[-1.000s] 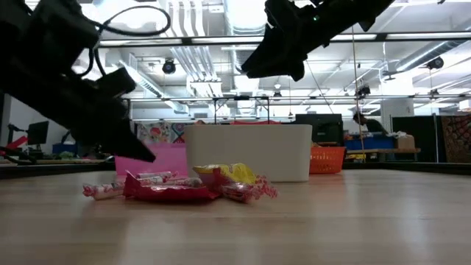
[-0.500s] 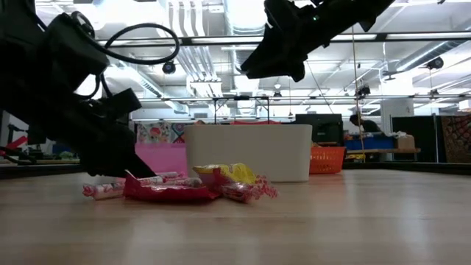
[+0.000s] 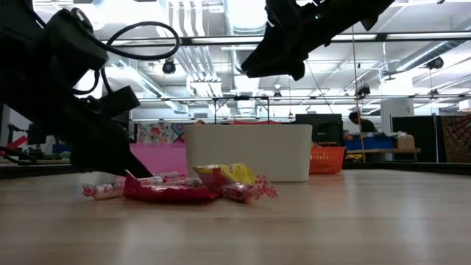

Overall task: Sort candy
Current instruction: Put the white candy into the white bin

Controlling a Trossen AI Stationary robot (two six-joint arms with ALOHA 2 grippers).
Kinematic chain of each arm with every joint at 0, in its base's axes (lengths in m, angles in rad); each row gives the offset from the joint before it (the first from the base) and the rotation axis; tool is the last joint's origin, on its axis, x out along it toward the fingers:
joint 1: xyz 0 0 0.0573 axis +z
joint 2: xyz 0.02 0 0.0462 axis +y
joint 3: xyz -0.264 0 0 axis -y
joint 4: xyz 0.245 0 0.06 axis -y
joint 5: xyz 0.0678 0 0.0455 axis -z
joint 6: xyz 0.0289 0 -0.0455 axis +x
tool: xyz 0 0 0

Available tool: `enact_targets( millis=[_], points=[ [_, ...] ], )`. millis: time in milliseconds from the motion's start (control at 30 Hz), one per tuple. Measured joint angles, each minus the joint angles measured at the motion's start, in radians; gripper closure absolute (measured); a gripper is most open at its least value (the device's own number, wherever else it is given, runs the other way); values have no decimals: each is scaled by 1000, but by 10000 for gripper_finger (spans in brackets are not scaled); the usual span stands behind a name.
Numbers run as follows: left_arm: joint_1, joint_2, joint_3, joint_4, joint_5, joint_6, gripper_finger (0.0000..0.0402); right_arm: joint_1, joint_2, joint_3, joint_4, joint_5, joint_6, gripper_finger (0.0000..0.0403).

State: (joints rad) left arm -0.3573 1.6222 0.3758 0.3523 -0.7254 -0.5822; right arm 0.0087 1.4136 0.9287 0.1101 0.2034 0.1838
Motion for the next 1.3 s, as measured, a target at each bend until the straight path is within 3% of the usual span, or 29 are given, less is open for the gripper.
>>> enact_targets(
  millis=[333, 700, 933, 1300],
  points=[
    [-1, -256, 0, -282, 10, -2, 389, 18, 2, 0, 1, -1, -26, 259],
    [-4, -516, 51, -275, 8, 248, 389, 48, 79, 0, 106, -4, -122, 259],
    [-6, -510, 159, -273, 65, 397, 389, 52, 145, 0, 248, -28, -144, 259],
    [-6, -331, 306, -267, 83, 528, 389, 52, 161, 21, 278, -160, -143, 259]
  ],
)
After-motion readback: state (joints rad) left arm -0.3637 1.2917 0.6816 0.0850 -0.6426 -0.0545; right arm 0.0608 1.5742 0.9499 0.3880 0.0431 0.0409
